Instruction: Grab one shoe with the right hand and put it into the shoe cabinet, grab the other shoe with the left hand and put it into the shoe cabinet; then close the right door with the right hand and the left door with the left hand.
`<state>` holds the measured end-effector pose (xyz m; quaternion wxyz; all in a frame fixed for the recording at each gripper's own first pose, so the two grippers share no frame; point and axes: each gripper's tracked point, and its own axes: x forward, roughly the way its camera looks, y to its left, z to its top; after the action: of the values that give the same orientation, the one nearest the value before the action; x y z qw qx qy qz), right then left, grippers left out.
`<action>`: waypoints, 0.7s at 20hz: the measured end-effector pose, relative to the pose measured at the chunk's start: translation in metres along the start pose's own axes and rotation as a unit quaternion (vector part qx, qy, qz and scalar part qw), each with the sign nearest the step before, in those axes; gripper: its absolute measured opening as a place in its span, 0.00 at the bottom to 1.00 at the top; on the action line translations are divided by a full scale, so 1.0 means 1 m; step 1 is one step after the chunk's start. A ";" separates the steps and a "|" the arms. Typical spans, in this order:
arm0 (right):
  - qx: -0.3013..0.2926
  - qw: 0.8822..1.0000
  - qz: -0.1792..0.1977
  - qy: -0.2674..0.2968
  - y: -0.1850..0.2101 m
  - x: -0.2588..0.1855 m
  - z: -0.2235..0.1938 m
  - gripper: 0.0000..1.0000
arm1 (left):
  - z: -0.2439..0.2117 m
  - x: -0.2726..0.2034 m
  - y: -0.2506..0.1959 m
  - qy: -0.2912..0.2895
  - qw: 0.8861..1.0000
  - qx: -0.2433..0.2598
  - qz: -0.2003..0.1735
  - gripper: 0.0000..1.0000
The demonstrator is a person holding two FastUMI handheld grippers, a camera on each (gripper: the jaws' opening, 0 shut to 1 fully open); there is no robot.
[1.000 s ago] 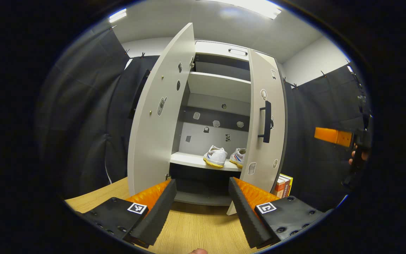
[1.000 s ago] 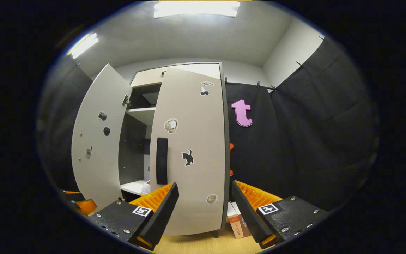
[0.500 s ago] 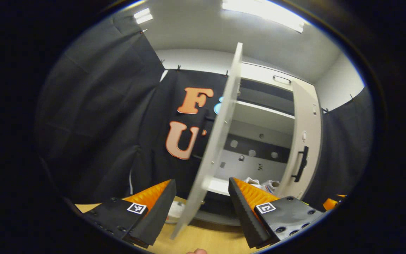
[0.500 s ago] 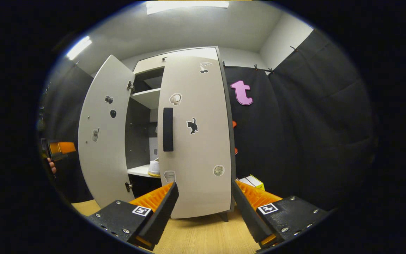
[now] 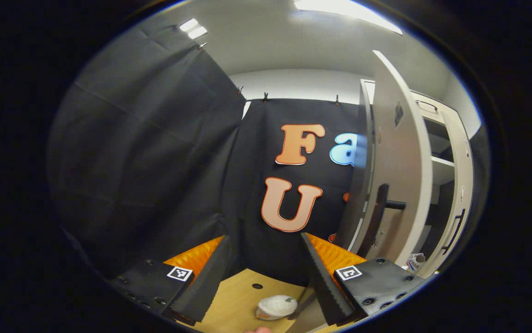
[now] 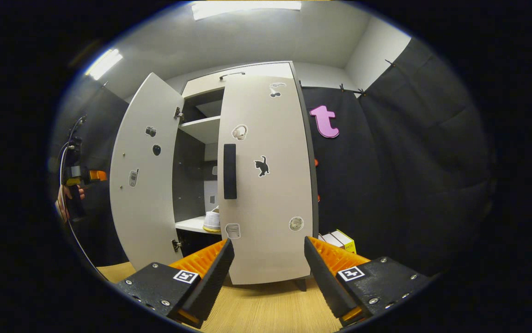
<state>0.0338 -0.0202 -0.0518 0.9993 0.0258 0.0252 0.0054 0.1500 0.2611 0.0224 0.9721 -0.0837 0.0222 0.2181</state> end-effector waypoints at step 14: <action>-0.012 1.000 -0.017 -0.001 -0.016 0.012 0.003 0.94 | -0.017 0.028 -0.039 0.013 0.999 0.002 -0.041 0.99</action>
<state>0.0460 -0.0360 -0.0500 0.9996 0.0131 0.0242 -0.0109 0.1916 0.2348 0.0099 0.9800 -0.0851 0.0323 0.1768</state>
